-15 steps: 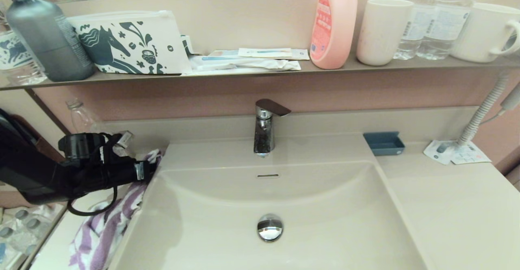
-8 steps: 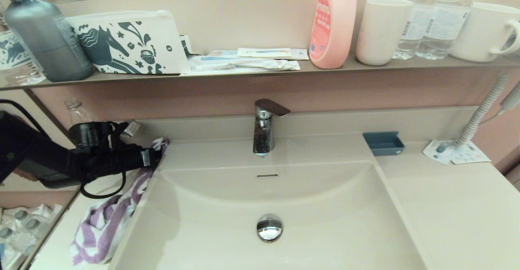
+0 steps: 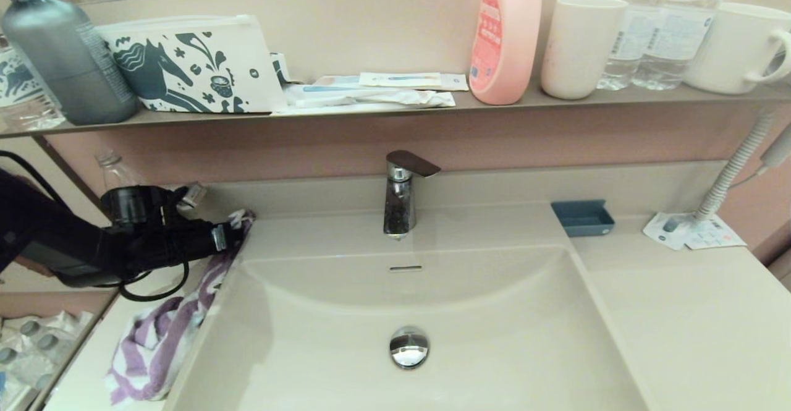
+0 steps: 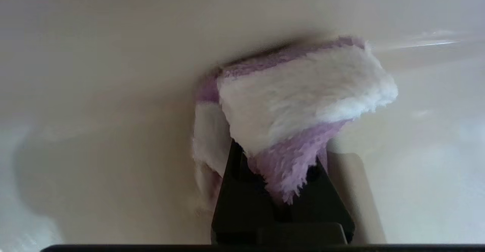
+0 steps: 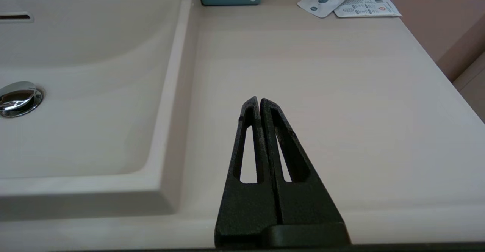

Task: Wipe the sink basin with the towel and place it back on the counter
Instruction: Wipe the sink

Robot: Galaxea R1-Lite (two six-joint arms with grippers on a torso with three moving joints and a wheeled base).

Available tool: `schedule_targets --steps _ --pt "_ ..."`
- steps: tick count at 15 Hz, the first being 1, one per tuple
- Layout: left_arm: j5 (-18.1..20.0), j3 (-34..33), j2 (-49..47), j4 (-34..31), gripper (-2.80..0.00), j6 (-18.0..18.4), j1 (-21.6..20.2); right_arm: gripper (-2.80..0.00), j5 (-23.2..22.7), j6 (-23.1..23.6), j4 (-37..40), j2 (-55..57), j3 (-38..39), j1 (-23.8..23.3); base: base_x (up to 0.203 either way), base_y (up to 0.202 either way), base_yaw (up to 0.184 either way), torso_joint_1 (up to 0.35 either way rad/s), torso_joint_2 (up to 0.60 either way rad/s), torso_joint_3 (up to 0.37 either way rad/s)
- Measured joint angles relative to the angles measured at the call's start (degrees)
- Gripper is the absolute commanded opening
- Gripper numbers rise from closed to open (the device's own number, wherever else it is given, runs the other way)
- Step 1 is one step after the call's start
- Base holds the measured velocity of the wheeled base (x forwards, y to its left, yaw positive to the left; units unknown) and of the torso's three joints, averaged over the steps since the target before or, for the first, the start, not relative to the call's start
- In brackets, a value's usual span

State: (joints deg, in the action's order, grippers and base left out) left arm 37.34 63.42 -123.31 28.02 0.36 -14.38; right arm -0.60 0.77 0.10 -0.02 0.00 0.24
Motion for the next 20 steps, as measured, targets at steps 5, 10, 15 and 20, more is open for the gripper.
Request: schedule_targets --steps 5,10,15,20 --pt "-0.35 -14.93 7.37 3.69 -2.8 -0.78 -0.22 -2.8 0.0 -0.01 0.0 0.0 0.0 0.0 0.0 0.0 0.0 0.0 0.0 0.0" --pt "2.29 -28.39 14.48 3.34 -2.8 0.59 -4.66 -2.8 0.0 -0.02 0.0 0.0 0.0 0.0 0.0 0.0 0.0 0.0 0.0 0.0" --pt "2.6 -39.38 18.99 3.2 -2.8 7.41 -9.5 -2.8 0.0 0.0 0.0 0.0 0.0 0.0 0.0 0.0 0.0 0.0 0.0 0.0" --pt "2.32 -39.95 19.8 3.07 -2.8 9.56 -12.25 -2.8 0.0 -0.02 0.0 0.0 0.0 0.0 0.0 0.0 0.0 0.0 0.0 0.0"
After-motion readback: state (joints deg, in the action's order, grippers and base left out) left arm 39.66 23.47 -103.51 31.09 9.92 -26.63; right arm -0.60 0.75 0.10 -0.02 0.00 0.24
